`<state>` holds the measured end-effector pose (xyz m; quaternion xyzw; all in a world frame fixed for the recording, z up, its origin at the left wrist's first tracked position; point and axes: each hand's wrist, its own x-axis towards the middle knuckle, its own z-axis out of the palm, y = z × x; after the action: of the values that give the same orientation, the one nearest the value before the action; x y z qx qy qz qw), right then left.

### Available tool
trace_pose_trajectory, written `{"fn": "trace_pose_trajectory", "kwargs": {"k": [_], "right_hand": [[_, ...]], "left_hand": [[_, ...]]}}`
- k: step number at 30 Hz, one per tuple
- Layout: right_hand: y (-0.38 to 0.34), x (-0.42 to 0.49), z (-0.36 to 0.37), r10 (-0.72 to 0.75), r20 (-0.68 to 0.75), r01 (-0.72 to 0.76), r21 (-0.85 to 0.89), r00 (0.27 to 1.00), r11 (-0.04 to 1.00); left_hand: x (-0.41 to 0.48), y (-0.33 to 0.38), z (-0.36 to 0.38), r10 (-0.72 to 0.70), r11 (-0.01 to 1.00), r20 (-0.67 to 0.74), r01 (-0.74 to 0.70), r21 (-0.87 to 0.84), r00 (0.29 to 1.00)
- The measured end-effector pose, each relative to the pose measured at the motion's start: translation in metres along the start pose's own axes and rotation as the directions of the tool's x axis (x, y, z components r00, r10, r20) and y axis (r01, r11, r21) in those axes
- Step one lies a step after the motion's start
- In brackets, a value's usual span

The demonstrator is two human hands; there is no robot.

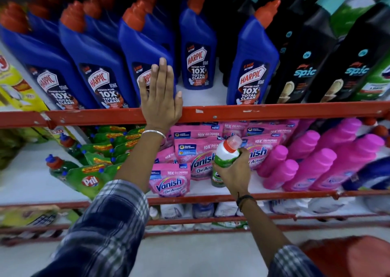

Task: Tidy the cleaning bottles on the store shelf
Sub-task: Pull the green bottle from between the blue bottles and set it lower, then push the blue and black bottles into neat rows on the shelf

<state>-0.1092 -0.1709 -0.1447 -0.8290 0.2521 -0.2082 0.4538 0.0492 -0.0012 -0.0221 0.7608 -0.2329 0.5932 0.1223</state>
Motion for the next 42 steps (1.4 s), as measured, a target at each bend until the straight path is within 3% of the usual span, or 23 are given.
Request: {"fn": "trace_pose_trajectory", "kwargs": {"k": [11,15,19,23,29,33,42], "right_hand": [[0.011,-0.003,0.006,-0.023,0.014,0.023,-0.044,1.000,0.999],[0.008,-0.008,-0.001,-0.093,0.015,0.094,-0.080,0.996,0.992],[-0.027,-0.002,-0.019,-0.247,-0.180,0.248,-0.017,0.952,0.969],[-0.093,0.031,-0.046,-0.363,-0.443,0.445,0.095,0.820,0.890],[-0.140,0.070,-0.047,-0.257,-0.435,0.297,0.024,0.863,0.955],[-0.144,0.077,-0.042,-0.245,-0.462,0.249,-0.052,0.853,0.967],[-0.165,0.070,-0.036,-0.255,-0.486,0.306,0.025,0.836,0.952]], "left_hand": [[-0.001,0.000,0.001,-0.009,1.000,0.003,0.009,0.009,1.000],[-0.001,-0.001,0.001,0.002,1.000,-0.016,-0.002,0.019,1.000],[-0.001,-0.001,0.001,0.005,1.000,-0.019,-0.004,0.028,1.000],[-0.002,-0.001,0.001,0.007,0.999,-0.021,-0.006,0.045,1.000],[-0.001,-0.001,0.000,0.016,0.999,-0.024,-0.015,0.045,1.000],[-0.001,-0.001,0.001,0.020,0.999,-0.029,-0.019,0.046,0.999],[-0.001,-0.001,0.000,0.024,0.999,-0.025,-0.023,0.030,0.999]]}}
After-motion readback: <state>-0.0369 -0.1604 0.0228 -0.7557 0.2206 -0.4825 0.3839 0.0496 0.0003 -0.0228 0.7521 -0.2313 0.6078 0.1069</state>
